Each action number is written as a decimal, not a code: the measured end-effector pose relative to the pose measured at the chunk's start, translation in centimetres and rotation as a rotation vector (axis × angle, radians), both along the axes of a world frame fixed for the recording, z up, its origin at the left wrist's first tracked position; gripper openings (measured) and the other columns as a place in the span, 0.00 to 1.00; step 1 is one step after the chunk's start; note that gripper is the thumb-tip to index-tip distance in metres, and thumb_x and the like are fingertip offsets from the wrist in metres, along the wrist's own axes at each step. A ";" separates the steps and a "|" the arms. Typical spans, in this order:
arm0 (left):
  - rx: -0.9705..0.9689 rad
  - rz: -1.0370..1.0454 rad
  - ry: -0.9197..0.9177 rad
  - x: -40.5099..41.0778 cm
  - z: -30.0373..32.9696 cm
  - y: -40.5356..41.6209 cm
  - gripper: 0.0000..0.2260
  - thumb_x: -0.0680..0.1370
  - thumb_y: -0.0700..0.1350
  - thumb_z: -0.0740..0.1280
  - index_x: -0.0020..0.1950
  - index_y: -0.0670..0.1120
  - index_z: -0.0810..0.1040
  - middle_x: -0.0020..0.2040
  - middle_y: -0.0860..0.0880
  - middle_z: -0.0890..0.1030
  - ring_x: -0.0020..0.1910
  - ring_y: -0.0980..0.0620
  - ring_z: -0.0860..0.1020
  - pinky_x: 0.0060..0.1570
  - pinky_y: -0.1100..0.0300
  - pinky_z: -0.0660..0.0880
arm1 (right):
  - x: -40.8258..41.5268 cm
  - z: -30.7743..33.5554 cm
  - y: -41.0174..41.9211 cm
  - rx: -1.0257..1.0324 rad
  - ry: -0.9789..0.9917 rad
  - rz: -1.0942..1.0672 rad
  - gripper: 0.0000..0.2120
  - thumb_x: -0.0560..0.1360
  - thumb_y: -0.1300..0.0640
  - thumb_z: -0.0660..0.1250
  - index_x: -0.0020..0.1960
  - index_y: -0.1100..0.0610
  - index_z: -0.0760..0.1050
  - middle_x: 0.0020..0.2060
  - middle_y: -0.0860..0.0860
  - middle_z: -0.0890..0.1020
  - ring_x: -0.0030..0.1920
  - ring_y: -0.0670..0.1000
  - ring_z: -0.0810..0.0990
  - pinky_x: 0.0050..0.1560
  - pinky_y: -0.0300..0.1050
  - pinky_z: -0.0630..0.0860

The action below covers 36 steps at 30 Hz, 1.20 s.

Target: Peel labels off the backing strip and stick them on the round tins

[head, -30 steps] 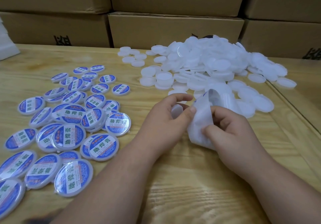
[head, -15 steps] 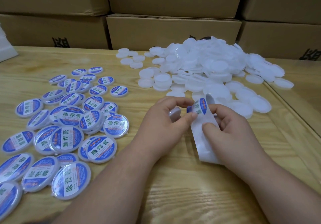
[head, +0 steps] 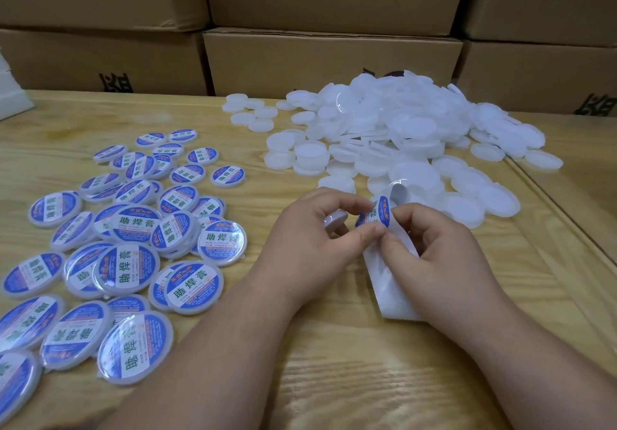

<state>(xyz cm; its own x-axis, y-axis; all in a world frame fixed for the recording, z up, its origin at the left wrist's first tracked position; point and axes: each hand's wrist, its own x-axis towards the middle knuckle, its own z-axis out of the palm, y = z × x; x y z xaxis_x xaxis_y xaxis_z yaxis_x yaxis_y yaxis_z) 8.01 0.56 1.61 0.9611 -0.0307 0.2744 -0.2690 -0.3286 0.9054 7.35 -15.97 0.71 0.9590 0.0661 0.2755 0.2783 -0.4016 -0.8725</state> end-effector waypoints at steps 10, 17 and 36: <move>-0.043 -0.004 0.034 0.1 -0.3 0.3 0.02 0.75 0.51 0.76 0.46 0.56 0.85 0.44 0.60 0.85 0.49 0.61 0.81 0.51 0.62 0.76 | -0.2 0.0 -0.1 0.021 -0.009 0.069 0.07 0.76 0.57 0.69 0.47 0.44 0.81 0.38 0.43 0.85 0.37 0.43 0.81 0.36 0.33 0.75; -0.020 -0.023 0.045 0.2 -0.4 0.6 0.03 0.74 0.54 0.77 0.47 0.59 0.86 0.44 0.64 0.84 0.50 0.63 0.81 0.49 0.63 0.74 | -0.3 0.4 0.1 0.060 -0.028 0.057 0.08 0.73 0.53 0.66 0.45 0.44 0.83 0.36 0.43 0.84 0.34 0.42 0.79 0.34 0.31 0.72; -0.367 0.241 -0.009 0.2 0.8 0.5 0.11 0.76 0.38 0.70 0.42 0.53 0.87 0.33 0.56 0.84 0.29 0.60 0.77 0.31 0.67 0.75 | 0.2 0.1 0.0 0.026 -0.072 -0.187 0.15 0.72 0.61 0.67 0.51 0.41 0.77 0.41 0.38 0.81 0.35 0.41 0.78 0.35 0.27 0.71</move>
<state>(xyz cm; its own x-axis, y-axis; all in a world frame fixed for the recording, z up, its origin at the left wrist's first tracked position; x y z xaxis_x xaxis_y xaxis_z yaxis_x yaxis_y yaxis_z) 8.21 1.10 2.41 0.9263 0.2952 0.2342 -0.2328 -0.0403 0.9717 7.52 -15.96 0.78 0.9318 -0.1195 0.3428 0.2627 -0.4298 -0.8639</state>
